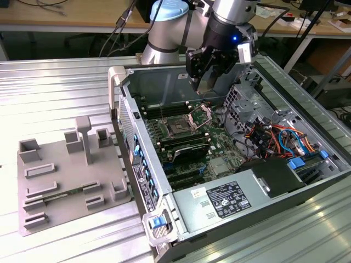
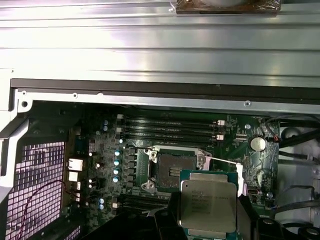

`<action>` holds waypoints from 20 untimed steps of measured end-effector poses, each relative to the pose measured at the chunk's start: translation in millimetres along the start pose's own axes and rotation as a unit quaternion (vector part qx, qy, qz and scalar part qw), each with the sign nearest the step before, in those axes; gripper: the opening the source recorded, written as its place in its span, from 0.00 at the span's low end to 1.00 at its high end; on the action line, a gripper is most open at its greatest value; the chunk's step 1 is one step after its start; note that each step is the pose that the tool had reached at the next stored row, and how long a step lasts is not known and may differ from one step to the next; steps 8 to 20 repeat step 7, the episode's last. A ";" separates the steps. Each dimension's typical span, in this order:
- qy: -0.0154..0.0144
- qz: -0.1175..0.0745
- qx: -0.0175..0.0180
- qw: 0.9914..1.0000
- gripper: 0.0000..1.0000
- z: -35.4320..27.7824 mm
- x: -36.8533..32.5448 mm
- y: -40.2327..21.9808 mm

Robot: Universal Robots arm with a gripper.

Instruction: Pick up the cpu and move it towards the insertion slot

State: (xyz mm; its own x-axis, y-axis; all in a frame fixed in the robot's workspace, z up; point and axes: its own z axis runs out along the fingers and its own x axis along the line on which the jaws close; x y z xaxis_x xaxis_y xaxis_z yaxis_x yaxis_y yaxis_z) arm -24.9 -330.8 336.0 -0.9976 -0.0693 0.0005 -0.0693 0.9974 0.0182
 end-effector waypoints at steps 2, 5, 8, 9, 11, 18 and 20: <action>0.000 0.000 0.000 1.000 0.53 0.0 0.0 0.1; 0.000 0.000 0.000 1.000 0.53 0.0 0.0 0.5; 0.000 0.000 0.000 1.000 0.53 0.0 0.0 0.6; 0.000 0.000 0.000 1.000 0.53 0.0 0.0 0.6; 0.000 0.000 0.000 1.000 0.53 0.0 0.0 0.6; 0.000 0.000 0.000 1.000 0.53 0.0 0.0 0.6; 0.000 0.000 0.000 1.000 0.53 0.0 0.0 0.6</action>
